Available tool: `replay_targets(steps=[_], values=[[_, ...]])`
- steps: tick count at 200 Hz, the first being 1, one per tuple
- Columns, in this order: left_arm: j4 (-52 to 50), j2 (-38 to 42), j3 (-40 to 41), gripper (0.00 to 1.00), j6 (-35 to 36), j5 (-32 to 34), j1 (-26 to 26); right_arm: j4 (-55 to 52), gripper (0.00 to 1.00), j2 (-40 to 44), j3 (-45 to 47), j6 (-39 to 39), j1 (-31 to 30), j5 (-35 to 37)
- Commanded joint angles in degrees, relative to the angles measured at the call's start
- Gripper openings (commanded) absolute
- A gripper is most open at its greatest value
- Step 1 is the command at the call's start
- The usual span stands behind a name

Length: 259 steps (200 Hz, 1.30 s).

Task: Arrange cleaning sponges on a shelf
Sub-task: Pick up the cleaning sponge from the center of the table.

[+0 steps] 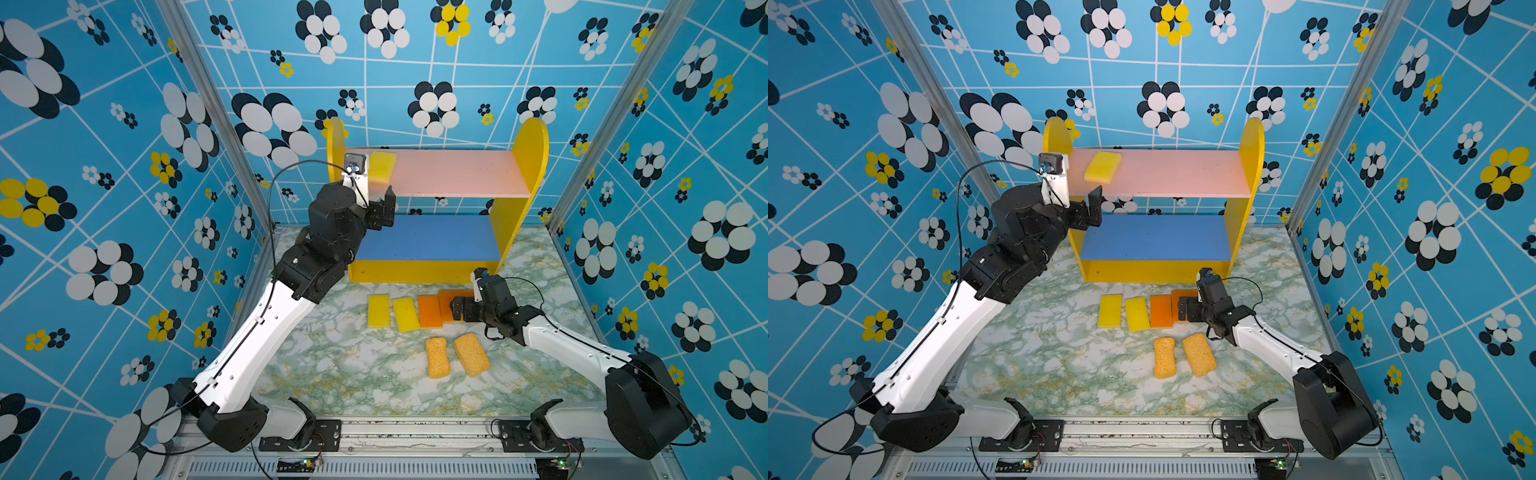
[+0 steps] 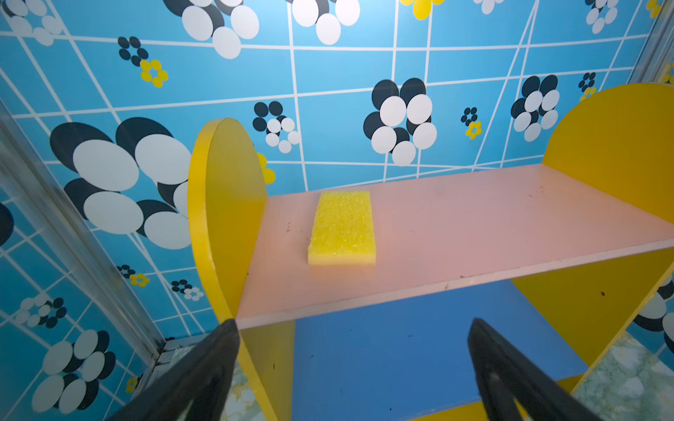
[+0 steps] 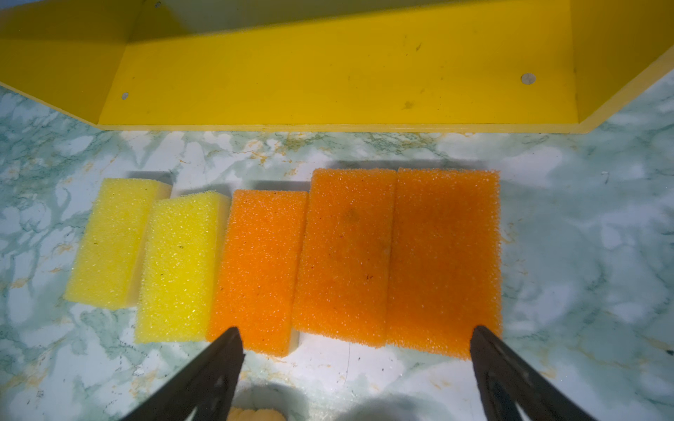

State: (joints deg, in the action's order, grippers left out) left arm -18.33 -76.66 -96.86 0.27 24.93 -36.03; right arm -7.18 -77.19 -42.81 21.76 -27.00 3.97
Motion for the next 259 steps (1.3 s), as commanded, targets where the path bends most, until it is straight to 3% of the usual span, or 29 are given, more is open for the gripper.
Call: replay_targets(steps=[1, 30, 99, 128, 259], values=[[0.15, 4.95, 7.37, 0.99, -2.57, 0.85, -0.36, -2.25, 0.99, 1.0, -1.44, 0.9, -0.49, 0.22], [-4.02, 9.31, 16.49, 0.99, -8.3, 2.6, -0.33, -2.35, 0.99, 0.99, -2.1, 1.7, -0.51, 0.72], [-9.31, 10.19, 34.27, 0.99, -30.54, -2.83, -0.36, -5.34, 0.99, -0.24, -4.29, 1.7, -0.5, 2.44], [-7.74, 8.68, 39.19, 0.99, -32.79, -9.36, -0.39, -6.28, 0.99, -0.24, -4.77, 1.97, -0.46, 2.95], [-4.24, -7.27, 42.94, 0.99, -35.41, -17.41, -1.01, -7.04, 0.99, -3.4, -6.53, 4.43, -0.5, 1.08]])
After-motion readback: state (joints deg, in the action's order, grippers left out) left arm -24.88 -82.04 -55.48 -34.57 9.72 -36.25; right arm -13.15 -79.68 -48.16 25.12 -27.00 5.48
